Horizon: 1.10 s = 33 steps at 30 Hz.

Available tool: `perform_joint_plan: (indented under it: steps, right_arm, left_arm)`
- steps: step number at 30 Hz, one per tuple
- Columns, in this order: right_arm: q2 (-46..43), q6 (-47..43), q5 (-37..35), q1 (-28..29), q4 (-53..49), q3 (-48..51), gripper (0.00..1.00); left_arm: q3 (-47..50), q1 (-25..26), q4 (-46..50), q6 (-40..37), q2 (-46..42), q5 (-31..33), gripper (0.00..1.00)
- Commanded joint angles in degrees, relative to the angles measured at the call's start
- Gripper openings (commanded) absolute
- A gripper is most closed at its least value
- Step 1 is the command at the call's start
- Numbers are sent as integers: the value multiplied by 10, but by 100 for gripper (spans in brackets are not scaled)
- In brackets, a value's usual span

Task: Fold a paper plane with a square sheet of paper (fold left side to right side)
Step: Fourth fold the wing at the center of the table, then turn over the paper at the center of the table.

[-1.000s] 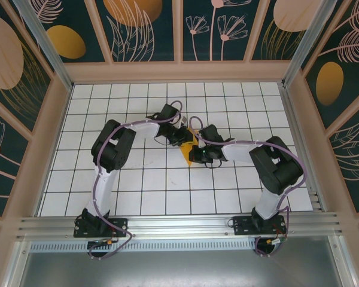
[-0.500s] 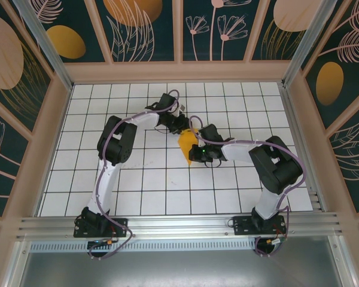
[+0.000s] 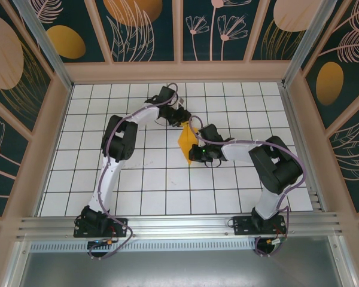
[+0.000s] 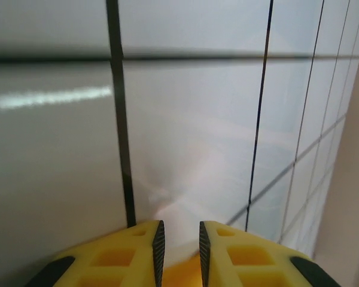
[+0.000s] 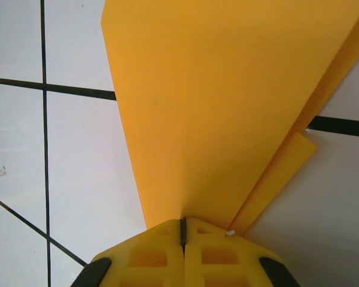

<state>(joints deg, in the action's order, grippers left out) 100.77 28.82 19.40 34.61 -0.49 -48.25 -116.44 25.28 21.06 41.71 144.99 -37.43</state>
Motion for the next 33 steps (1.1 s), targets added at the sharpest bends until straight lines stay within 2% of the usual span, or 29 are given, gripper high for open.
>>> perform_joint_plan:
  steps: [1, 4, 7, 9, 11, 15, 19, 23, 26, 33]
  right_arm:
    - [23, -14, -19, 10, -121, 19, 2]
    - [10, -17, -17, 12, -118, 8, 3]
    - [-15, -17, -11, 12, -108, -2, 6]
    - [-41, -18, -10, 12, -100, -10, 10]
    - [-66, -20, -19, 12, -97, -18, 22]
    - [-114, -28, -32, 0, -106, -33, 35]
    - [-172, -30, -44, -30, -103, -14, 42]
    - [-238, -19, -21, -98, -66, 37, 52]
    - [-277, -3, 10, -136, -41, 80, 54]
    - [-326, 8, 34, -161, -30, 146, 56]
  left_arm:
    - [-61, -46, -1, -41, 7, 64, 27]
    - [-71, -55, 16, -54, -21, 67, 29]
    - [-23, -58, 5, -67, -77, 76, 32]
    - [46, -59, -26, -68, -130, 81, 33]
    - [126, -59, -71, -60, -185, 77, 34]
    - [305, -58, -162, -38, -296, 78, 36]
    - [420, -42, -215, -19, -353, 55, 37]
    - [471, -1, -249, -5, -357, 48, 39]
    - [478, 25, -289, 19, -327, 34, 39]
    - [422, 50, -308, 38, -246, 10, 40]
